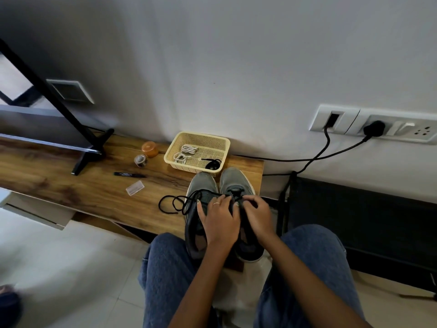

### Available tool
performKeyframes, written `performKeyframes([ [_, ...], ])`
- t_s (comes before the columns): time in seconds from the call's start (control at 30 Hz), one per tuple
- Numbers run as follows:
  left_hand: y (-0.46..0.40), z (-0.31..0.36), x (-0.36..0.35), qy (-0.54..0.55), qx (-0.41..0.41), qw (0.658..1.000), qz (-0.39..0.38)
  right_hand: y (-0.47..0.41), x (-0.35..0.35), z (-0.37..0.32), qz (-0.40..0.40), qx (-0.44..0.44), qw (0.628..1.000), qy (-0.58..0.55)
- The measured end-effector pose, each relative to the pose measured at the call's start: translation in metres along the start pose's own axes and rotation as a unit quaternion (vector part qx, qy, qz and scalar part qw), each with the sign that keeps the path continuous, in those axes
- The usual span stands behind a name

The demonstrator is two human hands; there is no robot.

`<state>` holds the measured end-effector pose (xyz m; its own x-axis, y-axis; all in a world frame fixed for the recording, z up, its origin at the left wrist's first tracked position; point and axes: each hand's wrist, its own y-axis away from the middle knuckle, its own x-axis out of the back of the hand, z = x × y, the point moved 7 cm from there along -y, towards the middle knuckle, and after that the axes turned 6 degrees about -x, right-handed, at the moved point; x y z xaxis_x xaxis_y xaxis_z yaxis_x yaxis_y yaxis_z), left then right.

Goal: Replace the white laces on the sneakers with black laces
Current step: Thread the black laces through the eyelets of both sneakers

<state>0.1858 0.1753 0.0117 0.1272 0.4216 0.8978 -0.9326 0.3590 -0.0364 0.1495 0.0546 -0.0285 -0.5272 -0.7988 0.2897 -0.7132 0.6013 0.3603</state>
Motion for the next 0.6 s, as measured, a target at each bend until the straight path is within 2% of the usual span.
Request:
performKeyframes([
  [0.1, 0.011, 0.006, -0.011, -0.039, -0.022, 0.997, -0.056, -0.007, 0.005, -0.024, 0.026, 0.050, 0.998, 0.029],
  [0.23, 0.023, 0.012, -0.025, -0.101, -0.042, 0.989, -0.095, -0.028, -0.022, -0.054, -0.026, 0.125, 0.980, 0.151],
  [0.27, 0.023, 0.012, -0.026, -0.109, -0.053, 0.989, -0.081, -0.031, -0.032, -0.060, -0.042, 0.140, 0.968, 0.204],
  [0.33, 0.027, 0.006, -0.032, -0.123, -0.049, 0.988, -0.078, -0.035, -0.052, -0.064, -0.080, 0.164, 0.924, 0.336],
  [0.43, 0.027, 0.008, -0.029, -0.154, -0.057, 0.982, -0.088, -0.034, -0.074, -0.055, -0.129, 0.152, 0.822, 0.534],
  [0.47, 0.027, 0.009, -0.029, -0.160, -0.059, 0.981, -0.090, -0.033, -0.078, -0.052, -0.132, 0.148, 0.800, 0.567],
  [0.53, 0.027, 0.009, -0.034, -0.161, -0.056, 0.980, -0.103, -0.031, -0.080, -0.050, -0.125, 0.146, 0.796, 0.573],
  [0.6, 0.025, 0.005, -0.037, -0.163, -0.061, 0.980, -0.095, -0.030, -0.076, -0.056, -0.117, 0.130, 0.840, 0.514],
])
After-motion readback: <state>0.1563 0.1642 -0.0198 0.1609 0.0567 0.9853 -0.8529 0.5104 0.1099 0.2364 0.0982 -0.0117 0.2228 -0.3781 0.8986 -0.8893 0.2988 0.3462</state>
